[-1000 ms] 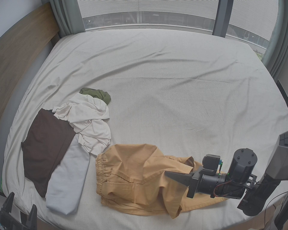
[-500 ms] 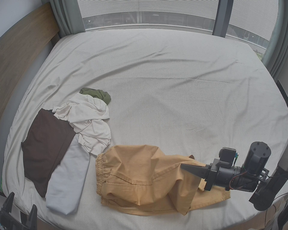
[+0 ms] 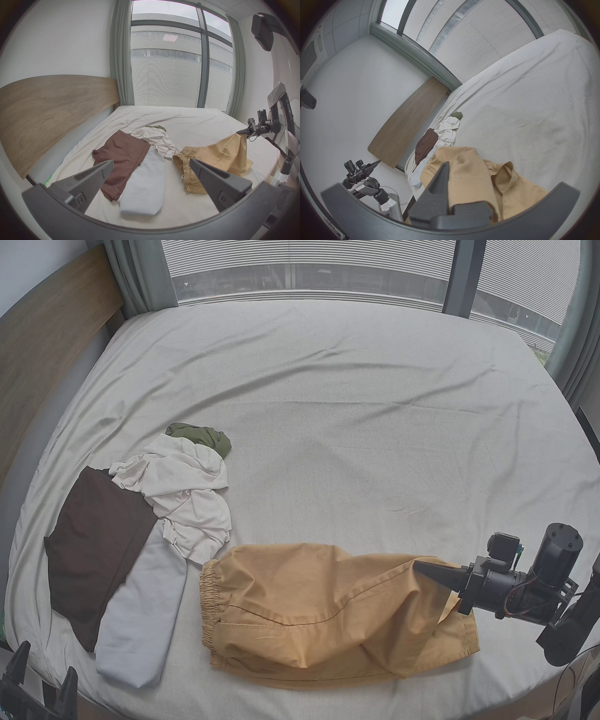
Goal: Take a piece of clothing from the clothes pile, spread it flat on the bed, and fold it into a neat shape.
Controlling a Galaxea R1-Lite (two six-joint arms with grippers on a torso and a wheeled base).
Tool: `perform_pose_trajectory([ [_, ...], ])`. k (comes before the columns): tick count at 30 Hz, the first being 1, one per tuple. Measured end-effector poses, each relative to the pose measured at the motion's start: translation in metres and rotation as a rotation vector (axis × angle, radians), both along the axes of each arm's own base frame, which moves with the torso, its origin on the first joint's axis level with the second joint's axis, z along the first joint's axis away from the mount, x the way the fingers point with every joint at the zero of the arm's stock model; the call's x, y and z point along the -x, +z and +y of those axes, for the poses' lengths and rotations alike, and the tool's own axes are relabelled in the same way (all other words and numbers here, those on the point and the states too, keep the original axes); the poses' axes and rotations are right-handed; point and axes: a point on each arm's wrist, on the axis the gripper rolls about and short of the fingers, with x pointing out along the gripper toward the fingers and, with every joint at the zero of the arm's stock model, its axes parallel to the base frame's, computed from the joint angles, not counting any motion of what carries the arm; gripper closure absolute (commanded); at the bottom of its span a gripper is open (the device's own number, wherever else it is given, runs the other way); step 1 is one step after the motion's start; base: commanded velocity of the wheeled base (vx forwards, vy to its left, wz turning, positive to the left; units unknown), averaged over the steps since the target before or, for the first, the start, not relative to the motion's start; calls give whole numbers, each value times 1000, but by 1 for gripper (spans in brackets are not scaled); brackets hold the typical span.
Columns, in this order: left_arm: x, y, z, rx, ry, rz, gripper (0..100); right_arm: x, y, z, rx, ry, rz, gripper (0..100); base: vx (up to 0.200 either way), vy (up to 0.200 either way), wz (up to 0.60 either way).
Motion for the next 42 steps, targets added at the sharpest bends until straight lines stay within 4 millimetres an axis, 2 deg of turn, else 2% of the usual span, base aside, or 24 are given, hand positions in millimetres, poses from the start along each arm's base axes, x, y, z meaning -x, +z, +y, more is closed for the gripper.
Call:
perform_pose_trajectory([
  [12, 0, 0, 0, -14, -3, 2, 0, -7, 2, -17, -5, -57, -11, 100, 0, 0, 0],
  [26, 0, 3, -1, -46, -22, -32, 0, -8, 5, -22, -9, -75, -24, 100, 0, 0, 0],
  [28, 2, 12, -1, -44, -21, -74, 0, -8, 6, -22, -9, -76, -25, 100, 0, 0, 0],
  [31, 5, 38, -1, -41, -21, -144, 0, -8, 6, -22, -9, -76, -25, 100, 0, 0, 0],
  [35, 8, 87, 0, -28, -49, -227, 0, -8, 6, -21, -9, -73, -26, 100, 0, 0, 0],
  [39, -9, 126, 0, 33, -121, -217, 0, -7, 6, -21, -9, -71, -26, 100, 0, 0, 0],
  [42, -27, 143, -2, 100, -181, -173, 0, -8, 6, -20, -9, -70, -25, 100, 0, 0, 0],
])
